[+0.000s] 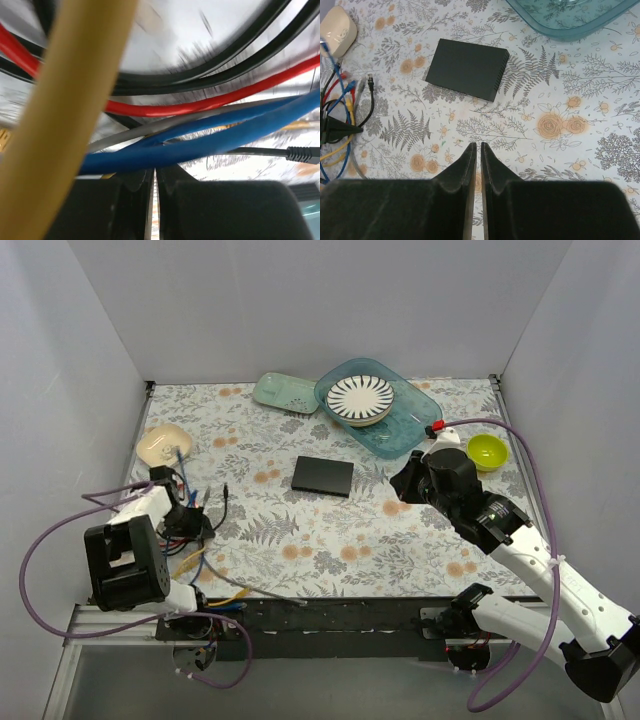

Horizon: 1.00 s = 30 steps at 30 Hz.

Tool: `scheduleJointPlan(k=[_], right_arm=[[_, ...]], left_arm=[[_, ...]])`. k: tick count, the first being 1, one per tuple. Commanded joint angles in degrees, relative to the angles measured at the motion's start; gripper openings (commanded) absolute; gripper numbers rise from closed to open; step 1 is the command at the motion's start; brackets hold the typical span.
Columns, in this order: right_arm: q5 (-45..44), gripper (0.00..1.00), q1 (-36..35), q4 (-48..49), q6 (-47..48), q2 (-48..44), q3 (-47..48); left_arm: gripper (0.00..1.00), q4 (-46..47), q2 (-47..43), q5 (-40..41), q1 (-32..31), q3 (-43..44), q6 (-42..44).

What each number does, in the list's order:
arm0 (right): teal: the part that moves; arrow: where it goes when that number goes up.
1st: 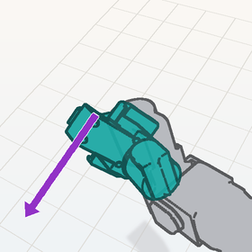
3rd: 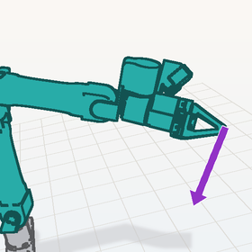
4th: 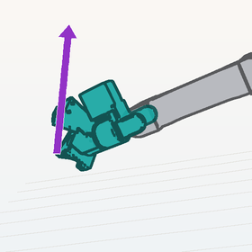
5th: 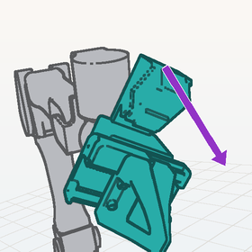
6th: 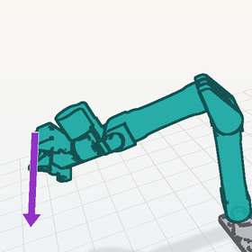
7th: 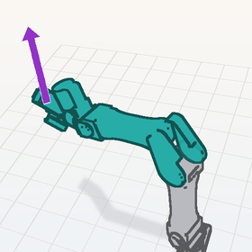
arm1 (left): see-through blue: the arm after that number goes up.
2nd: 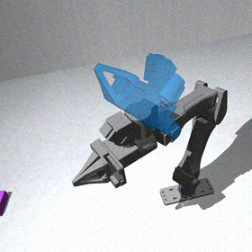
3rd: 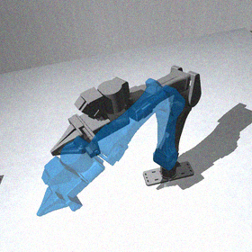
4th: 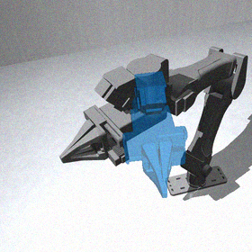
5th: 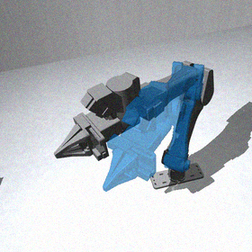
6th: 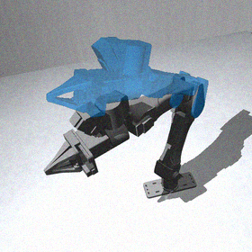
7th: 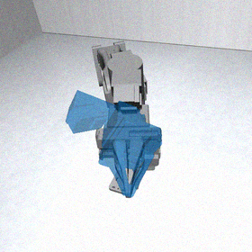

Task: Pull the plug from the switch port

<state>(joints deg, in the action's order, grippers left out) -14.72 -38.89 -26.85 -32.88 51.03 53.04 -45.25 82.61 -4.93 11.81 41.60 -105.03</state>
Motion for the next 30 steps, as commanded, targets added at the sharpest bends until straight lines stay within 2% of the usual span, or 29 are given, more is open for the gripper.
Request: scheduleJointPlan(k=[1, 3, 4, 6, 9, 10, 12, 13, 15, 16, 17, 20, 21, 22, 23, 24, 27, 28, 29, 30], right_arm=[[1.6, 0.15, 0.4, 1.1, 2.0, 0.1, 1.9], [2.4, 0.15, 0.5, 0.7, 2.1, 0.4, 2.0], [2.9, 0.15, 0.4, 0.6, 2.2, 0.8, 2.1], [3.0, 0.15, 0.6, 0.3, 2.5, 1.2, 2.3], [3.5, 0.15, 0.6, 0.6, 3.1, 1.7, 2.9], [3.3, 0.15, 0.6, 0.7, 3.2, 1.8, 2.9], [3.0, 0.17, 0.6, 0.7, 3.8, 1.8, 3.3], [3.1, 0.19, 0.6, 0.7, 4.0, 1.7, 3.2], [3.2, 0.27, 0.6, 1.3, 4.1, 2.0, 3.1], [3.6, 0.30, 0.6, 1.5, 4.0, 2.4, 3.0], [3.9, 0.35, 0.6, 1.8, 4.0, 2.7, 3.0], [5.6, 0.39, 0.6, 3.0, 3.2, 4.3, 3.0], [6.4, 0.39, 0.6, 3.4, 2.7, 5.7, 2.9], [6.6, 0.39, 0.6, 3.3, 2.5, 6.5, 2.9], [6.7, 0.38, 0.6, 3.3, 2.2, 7.5, 3.0], [7.2, 0.38, 0.7, 3.5, 2.1, 9.9, 3.0], [6.9, 0.32, 0.8, 2.2, 2.0, 15.9, 4.4], [6.8, 0.23, 1.1, 1.1, 1.8, 17.4, 5.5], [6.8, 0.19, 1.4, 0.8, 1.6, 18.8, 5.9], [7.7, 0.14, 2.2, 0.8, 1.4, 21.1, 6.0]], left_arm=[[0.00, -5.2, -2.4, 7.6, 11.2, 0.4, 1.6], [0.00, -4.5, -4.6, 7.6, 16.1, 2.3, 3.0], [0.00, -4.1, -5.1, 7.4, 20.7, 2.9, 4.8], [0.00, -5.4, -3.3, 7.4, 23.3, 6.4, 5.9], [0.00, -4.0, -2.3, 5.0, 23.3, 9.3, 10.1], [0.00, -2.9, -2.9, -0.3, 23.1, 10.7, 11.5], [0.01, -0.1, -4.8, -4.4, 20.7, 12.5, 15.6], [0.04, 0.6, -5.3, -6.7, 15.7, 15.0, 16.8], [0.11, 1.0, -6.4, -6.2, 9.4, 18.1, 18.5], [0.15, 0.7, -7.7, -5.3, 3.3, 19.6, 18.5], [0.23, 0.4, -8.0, -4.4, 0.4, 22.3, 18.5], [0.27, 2.7, -9.0, -4.6, -9.1, 23.7, 16.9], [0.28, 4.5, -9.5, -5.0, -14.8, 23.4, 15.4], [0.30, 6.6, -10.4, -5.5, -17.3, 22.6, 14.5], [0.35, 9.2, -10.3, -6.7, -19.9, 20.6, 13.5], [0.36, 14.2, -9.8, -7.5, -24.5, 19.6, 12.2], [0.36, 17.4, -1.7, -9.1, -30.4, 19.0, 10.9], [0.33, 17.6, 0.8, -9.0, -31.0, 19.2, 10.3], [0.28, 17.5, 4.8, -9.1, -31.1, 19.1, 9.7], [0.13, 17.6, 6.1, -8.1, -31.1, 19.3, 9.2]])
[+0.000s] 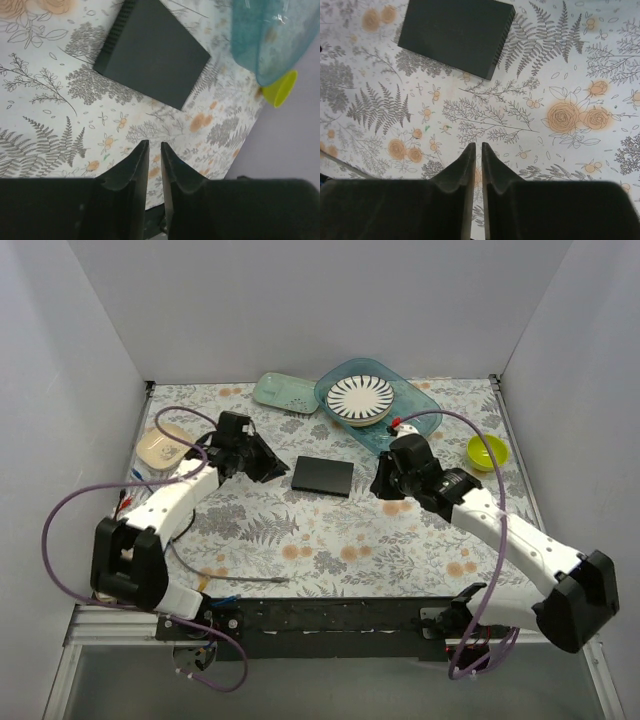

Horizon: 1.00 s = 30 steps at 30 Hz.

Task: Pull the plug from the switch port

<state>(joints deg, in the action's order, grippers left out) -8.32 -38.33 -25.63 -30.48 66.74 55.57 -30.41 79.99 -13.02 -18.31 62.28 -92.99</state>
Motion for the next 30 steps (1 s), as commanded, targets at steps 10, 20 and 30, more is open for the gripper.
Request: scheduleJointPlan(k=[10, 20, 30], right_arm=[[8.0, 0.01, 10.3, 11.6, -5.0, 15.3, -1.8], [16.8, 0.01, 10.5, 13.2, -7.7, 35.6, 8.2], [16.5, 0.01, 10.5, 16.5, -12.8, 45.4, 15.4]], left_arm=[[0.04, 4.9, 20.7, 7.4, 3.9, 4.3, -2.8], [0.00, 9.8, 36.5, -6.6, 5.1, 8.6, -0.5], [0.00, 17.7, 35.2, -14.1, 3.3, 3.4, -1.6]])
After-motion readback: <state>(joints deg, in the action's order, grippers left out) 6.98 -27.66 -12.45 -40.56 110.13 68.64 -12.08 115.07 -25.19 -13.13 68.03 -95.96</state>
